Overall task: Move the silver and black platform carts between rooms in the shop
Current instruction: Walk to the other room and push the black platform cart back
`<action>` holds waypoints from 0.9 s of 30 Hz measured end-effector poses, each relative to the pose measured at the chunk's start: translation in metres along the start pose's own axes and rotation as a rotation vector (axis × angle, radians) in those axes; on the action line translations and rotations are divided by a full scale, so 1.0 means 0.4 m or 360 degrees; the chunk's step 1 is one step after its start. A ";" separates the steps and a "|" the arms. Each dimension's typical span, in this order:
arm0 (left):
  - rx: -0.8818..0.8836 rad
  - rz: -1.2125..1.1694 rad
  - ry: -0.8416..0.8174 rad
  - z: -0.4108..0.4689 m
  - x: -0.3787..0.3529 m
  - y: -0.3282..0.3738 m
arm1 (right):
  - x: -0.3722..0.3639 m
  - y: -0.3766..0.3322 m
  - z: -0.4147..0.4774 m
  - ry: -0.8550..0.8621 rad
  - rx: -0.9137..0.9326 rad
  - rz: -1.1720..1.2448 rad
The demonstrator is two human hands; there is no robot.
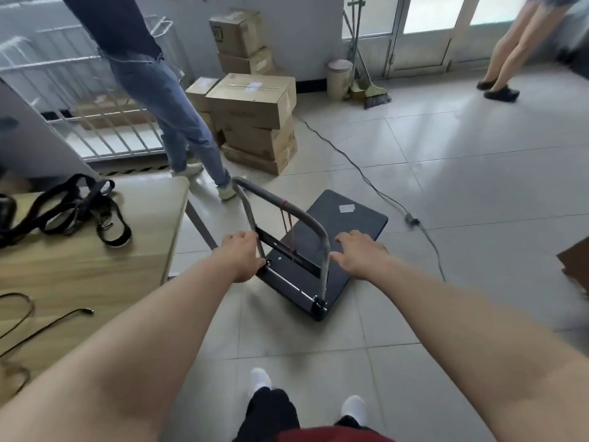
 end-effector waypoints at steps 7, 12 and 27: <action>-0.0209 0.0094 -0.0005 0.281 0.087 0.002 | 0.025 -0.006 0.161 0.0028 -0.0190 0.0087; -0.0375 0.0144 -0.0018 0.473 0.143 -0.024 | 0.024 -0.064 0.290 -0.0005 -0.0298 0.0150; -0.0615 0.0547 -0.0112 0.700 0.064 -0.066 | -0.082 -0.154 0.425 -0.0127 -0.0398 0.0712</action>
Point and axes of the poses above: each hand's wrist, its own z-axis towards the middle knuckle, its own x-axis out of the back of the hand, y = z × x, the point moved 4 cm from there along z, towards the middle knuckle, and after that the axes turned 3 degrees about y, right-handed, at the moved point
